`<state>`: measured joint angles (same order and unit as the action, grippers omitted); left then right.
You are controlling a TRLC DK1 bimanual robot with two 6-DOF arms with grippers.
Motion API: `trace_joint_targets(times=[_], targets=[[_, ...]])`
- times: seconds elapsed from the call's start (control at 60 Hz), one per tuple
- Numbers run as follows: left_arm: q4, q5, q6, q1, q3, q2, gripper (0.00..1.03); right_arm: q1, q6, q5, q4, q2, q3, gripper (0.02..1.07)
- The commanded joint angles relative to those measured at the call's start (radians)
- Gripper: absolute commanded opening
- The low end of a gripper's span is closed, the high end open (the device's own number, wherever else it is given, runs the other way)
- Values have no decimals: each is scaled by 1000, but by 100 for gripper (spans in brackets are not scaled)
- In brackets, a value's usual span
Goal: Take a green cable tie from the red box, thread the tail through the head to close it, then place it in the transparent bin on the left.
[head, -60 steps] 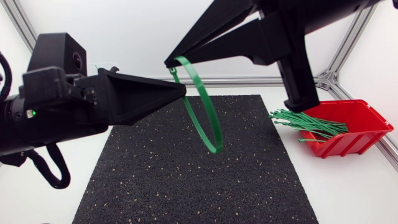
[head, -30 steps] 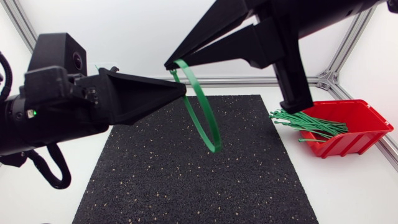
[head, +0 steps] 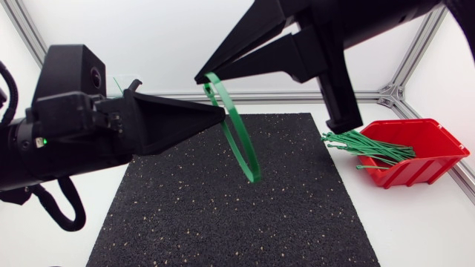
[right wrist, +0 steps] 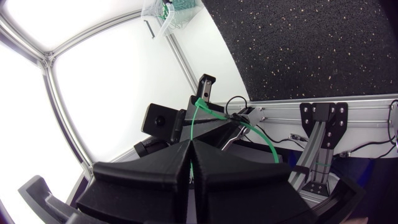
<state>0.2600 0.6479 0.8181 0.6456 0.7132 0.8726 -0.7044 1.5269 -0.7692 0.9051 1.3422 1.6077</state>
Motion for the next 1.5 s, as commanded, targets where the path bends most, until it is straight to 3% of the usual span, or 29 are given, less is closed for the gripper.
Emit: trace_joint_targets(times=[0.0,0.367,0.9,1.483], targets=[[12,1,-20,9,19,-24,3,19,39,15,-9,20,-31,9],[-5,-16,-59,3,19,-32,3,91,41,16,-9,-25,-83,9],[-11,-102,-162,29,15,8,3,11,49,1,-31,-25,-106,9],[-10,-162,-234,57,14,26,3,29,26,-7,-28,-51,-126,9]])
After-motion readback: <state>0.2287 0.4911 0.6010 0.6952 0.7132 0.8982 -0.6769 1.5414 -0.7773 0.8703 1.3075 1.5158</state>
